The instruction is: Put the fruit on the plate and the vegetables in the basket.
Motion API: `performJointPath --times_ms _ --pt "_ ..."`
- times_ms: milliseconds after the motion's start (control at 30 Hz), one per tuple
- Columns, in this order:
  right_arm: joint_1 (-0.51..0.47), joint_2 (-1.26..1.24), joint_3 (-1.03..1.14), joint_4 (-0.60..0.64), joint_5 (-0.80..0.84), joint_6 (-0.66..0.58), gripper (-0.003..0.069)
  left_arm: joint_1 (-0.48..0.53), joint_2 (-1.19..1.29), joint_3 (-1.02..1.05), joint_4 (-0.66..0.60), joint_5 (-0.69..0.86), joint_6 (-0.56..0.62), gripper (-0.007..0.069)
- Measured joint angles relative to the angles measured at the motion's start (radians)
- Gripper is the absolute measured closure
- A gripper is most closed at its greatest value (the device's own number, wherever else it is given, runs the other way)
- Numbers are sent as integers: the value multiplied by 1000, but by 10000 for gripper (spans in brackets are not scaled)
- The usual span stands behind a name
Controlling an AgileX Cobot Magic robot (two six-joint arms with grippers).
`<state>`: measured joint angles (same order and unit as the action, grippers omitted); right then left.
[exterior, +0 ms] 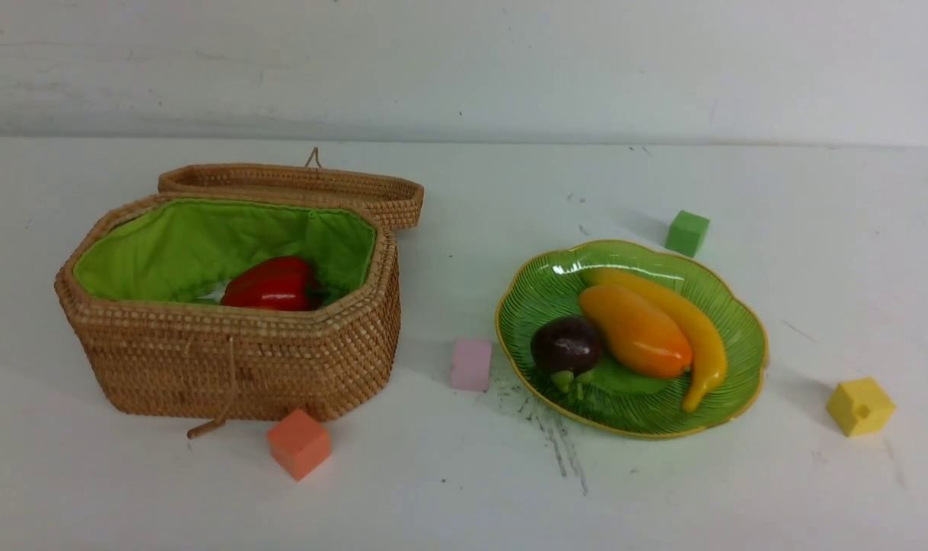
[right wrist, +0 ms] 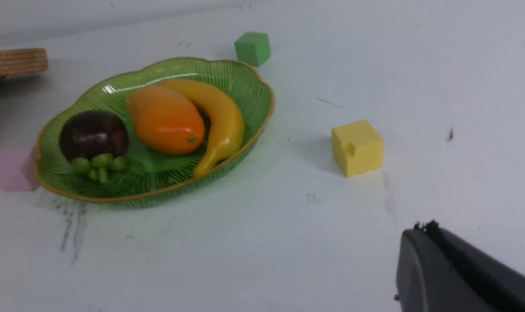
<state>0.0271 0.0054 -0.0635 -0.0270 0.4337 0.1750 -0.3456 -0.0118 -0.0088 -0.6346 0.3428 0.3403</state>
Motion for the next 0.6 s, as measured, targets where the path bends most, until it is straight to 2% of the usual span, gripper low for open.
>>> performJointPath --times_ms 100,600 --pt "-3 -14 74 -1 -18 -4 677 0 0 0 1 1 0 638" --pt "-3 -16 79 27 -36 -11 673 0 0 1 0 1 -1 630"
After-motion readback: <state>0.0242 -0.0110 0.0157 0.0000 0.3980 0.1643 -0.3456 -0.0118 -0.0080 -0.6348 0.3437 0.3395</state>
